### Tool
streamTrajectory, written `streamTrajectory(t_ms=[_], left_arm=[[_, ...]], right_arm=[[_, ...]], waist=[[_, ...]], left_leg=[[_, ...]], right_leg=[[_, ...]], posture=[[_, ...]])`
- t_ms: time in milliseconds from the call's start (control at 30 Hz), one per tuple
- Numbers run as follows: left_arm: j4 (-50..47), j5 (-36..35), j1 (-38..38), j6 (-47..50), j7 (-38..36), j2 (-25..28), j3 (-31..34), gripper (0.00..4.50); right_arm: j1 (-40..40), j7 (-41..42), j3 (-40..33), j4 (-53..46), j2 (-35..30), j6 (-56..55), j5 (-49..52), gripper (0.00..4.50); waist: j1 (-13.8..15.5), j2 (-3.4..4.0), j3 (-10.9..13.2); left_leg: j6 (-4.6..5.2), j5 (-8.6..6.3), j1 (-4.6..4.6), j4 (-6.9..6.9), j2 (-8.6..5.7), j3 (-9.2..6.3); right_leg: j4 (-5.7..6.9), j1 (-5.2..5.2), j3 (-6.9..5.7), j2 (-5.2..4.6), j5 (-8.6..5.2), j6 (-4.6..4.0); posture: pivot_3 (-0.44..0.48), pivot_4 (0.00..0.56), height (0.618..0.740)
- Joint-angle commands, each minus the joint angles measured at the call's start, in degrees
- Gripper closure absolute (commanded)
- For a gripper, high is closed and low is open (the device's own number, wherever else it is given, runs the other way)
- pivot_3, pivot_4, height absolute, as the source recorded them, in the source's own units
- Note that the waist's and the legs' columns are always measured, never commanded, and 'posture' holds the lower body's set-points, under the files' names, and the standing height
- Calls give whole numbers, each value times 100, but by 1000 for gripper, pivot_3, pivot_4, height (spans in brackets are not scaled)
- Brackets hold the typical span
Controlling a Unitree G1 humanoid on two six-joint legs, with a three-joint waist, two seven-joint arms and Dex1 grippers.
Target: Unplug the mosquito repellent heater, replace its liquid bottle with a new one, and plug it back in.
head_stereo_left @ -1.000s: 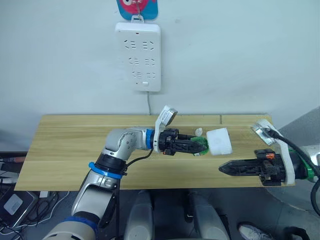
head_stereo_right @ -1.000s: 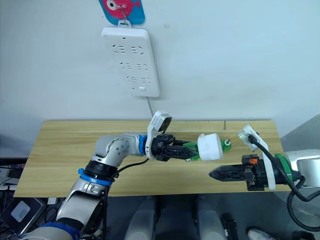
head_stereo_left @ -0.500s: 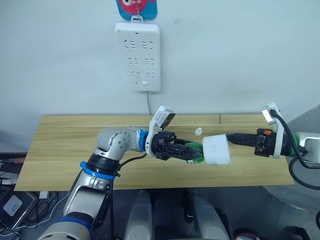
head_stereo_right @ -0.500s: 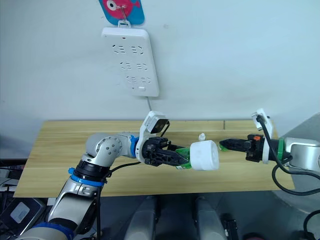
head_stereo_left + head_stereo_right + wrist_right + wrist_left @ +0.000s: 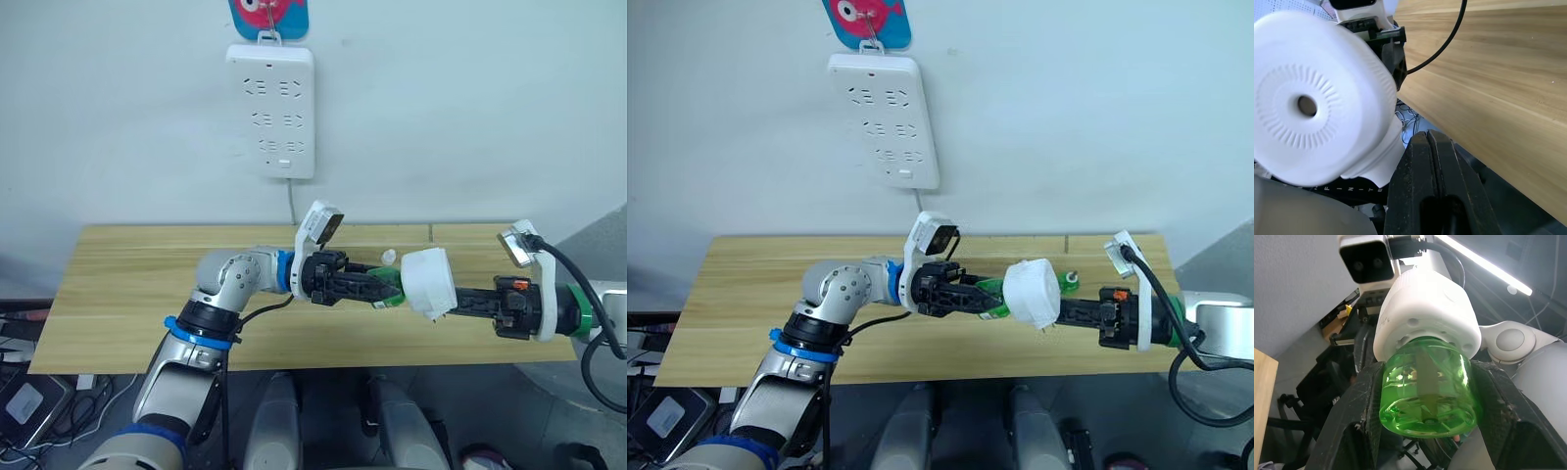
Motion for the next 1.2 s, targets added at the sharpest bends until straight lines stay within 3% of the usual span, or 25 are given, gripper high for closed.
streamTrajectory(t_ms=[33, 200, 400, 467, 533, 633, 767, 900, 1000, 1200], left_arm=[[128, 309, -79, -279, 305, -107, -44, 2240], [115, 421, -32, -448, 244, -72, -192, 2240], [99, 339, -45, -371, 179, -25, -196, 2240], [99, 229, -65, -233, 119, 35, -170, 2240], [22, 102, -60, -22, -74, 201, -181, 2240], [18, -18, -28, 335, -273, 500, -185, 2240], [202, -106, -42, 819, -471, 853, -177, 2240], [528, -142, -148, 1301, -512, 987, -189, 2240], [689, -191, -204, 1698, -515, 1035, -234, 2240], [891, -422, -361, 2529, -161, 801, 40, 2240]], right_arm=[[60, 745, -78, -701, -142, -62, 497, 4493], [18, 1190, 42, -785, -253, -337, 497, 4493], [266, 717, -43, -1189, -720, -204, 254, 4493], [337, 583, -89, -1326, -633, -443, -898, 4493], [677, 1043, -43, -1535, -727, -1342, -3154, 4493], [1632, 2236, -254, -1322, -748, -3482, -5926, 3951], [2016, 3170, -397, -318, -185, -7348, -8644, 2533], [1373, 3468, -121, 488, 384, -9798, -9657, 1092], [645, 3520, 320, 683, 772, -10873, -10023, 71], [-339, 3362, 895, 1124, 1304, -11913, -10472, 12]], waist=[[0, 0, 0], [0, 0, 0], [-1, 0, 0], [0, 0, 0], [0, 0, 0], [3, 0, 0], [-5, 0, 0], [-28, 0, 0], [-46, 0, 0], [-16, 0, 0]], left_leg=[[0, 0, 0, 0, 0, 0], [0, 0, 0, 0, 1, 0], [0, 0, 0, -1, 0, -1], [0, 0, 0, -1, 1, -1], [0, 0, 1, 1, 0, -5], [-1, 1, 1, 2, -3, -7], [-2, 1, 2, 5, -6, -4], [-3, 1, 11, 6, -4, -3], [-4, 2, 19, 7, -3, -1], [-40, 23, 27, 9, -7, -12]], right_leg=[[0, 0, 0, 0, 0, 0], [1, 0, 0, 0, 0, 0], [0, 1, 0, 0, 0, 0], [-1, 1, -1, 0, 0, 0], [2, 0, -5, 2, 0, 1], [1, -2, -6, 3, -1, 1], [-3, 2, -4, 1, -1, 2], [1, 11, -4, 1, 0, 2], [13, 13, 0, 1, 1, 0], [52, 11, -5, -1, 1, -3]], posture=[[137, 317, 740], [135, 317, 740], [134, 316, 740], [134, 316, 740], [140, 317, 740], [138, 317, 740], [131, 316, 740], [135, 312, 740], [134, 309, 740], [138, 305, 740]])
